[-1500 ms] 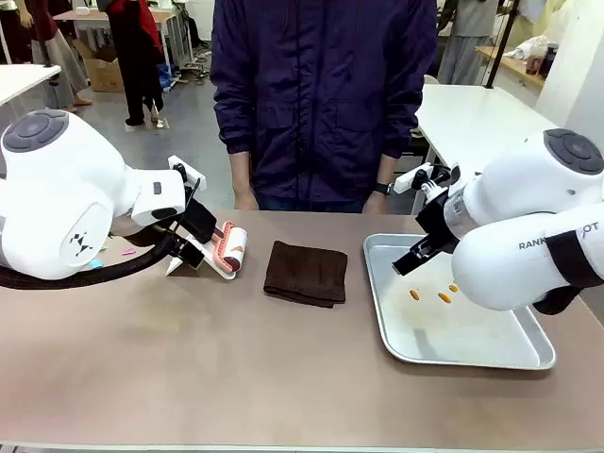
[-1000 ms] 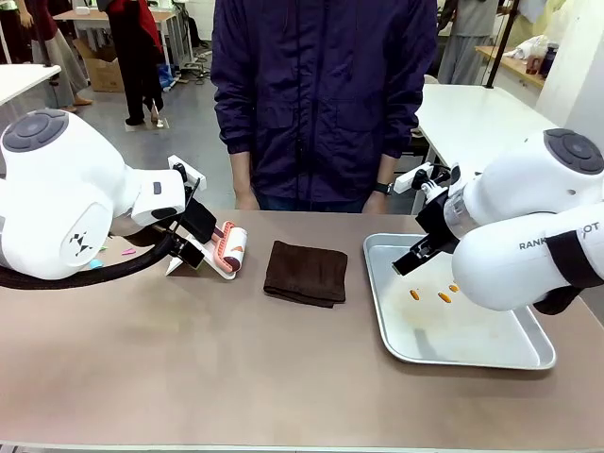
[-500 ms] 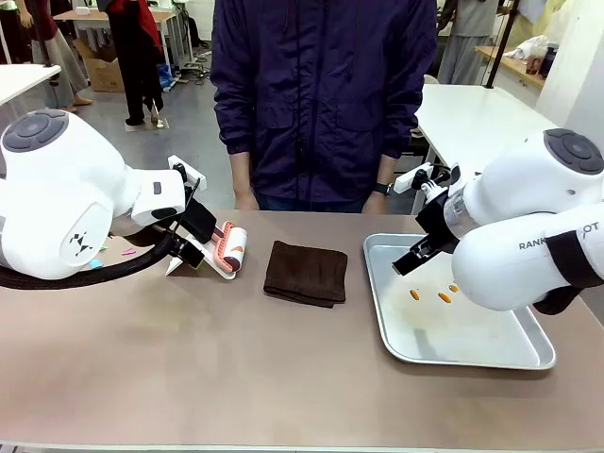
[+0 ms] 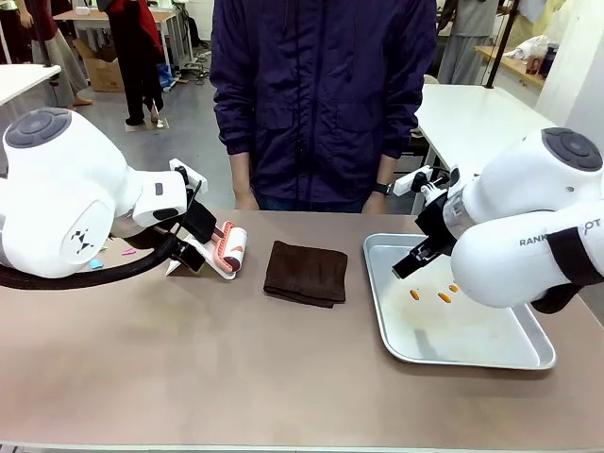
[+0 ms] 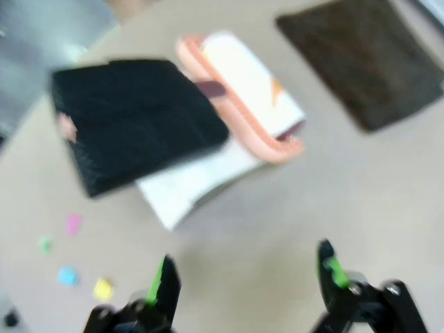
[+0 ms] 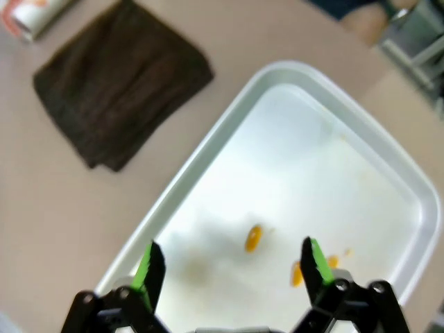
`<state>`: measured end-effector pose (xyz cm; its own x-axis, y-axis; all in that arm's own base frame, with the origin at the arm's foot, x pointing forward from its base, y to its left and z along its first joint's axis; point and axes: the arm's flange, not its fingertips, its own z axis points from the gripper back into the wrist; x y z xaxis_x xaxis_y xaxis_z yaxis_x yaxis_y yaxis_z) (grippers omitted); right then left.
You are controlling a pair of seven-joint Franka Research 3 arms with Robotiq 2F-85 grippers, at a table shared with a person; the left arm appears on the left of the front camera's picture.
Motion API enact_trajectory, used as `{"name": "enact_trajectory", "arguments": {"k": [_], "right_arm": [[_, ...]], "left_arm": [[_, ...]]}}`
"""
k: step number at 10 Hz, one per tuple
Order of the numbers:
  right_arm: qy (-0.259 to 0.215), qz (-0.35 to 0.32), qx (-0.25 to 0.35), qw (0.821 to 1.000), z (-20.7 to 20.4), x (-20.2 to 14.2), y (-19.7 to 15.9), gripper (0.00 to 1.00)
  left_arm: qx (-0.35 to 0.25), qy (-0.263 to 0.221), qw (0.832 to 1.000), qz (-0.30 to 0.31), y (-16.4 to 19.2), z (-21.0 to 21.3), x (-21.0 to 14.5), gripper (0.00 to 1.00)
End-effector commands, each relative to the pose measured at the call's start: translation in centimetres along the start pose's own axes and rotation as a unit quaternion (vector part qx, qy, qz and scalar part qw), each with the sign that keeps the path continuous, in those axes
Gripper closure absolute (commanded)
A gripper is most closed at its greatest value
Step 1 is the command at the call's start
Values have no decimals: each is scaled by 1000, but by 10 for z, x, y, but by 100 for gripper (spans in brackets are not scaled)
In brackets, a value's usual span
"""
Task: Clean the surface of the table.
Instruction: Hold the Lint Roller with your left hand and the towel with your right hand.
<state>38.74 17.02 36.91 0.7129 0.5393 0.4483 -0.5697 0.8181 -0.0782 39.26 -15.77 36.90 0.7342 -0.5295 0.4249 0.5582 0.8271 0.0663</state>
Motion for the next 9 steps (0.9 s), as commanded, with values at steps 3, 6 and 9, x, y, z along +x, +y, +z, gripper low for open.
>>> {"name": "enact_trajectory", "arguments": {"k": [3, 6, 9], "right_arm": [[67, -140, 147, 977, 70, 9, -1, 0], [61, -206, 302, 929, 124, -21, -31, 0], [-37, -295, 381, 876, 169, -97, -104, 0]], "left_arm": [[-170, 41, 982, 66, -4, 77, -11, 0], [-272, -73, 957, 69, 32, 144, -49, 0], [-313, -175, 924, 131, 105, 189, -131, 0]]}}
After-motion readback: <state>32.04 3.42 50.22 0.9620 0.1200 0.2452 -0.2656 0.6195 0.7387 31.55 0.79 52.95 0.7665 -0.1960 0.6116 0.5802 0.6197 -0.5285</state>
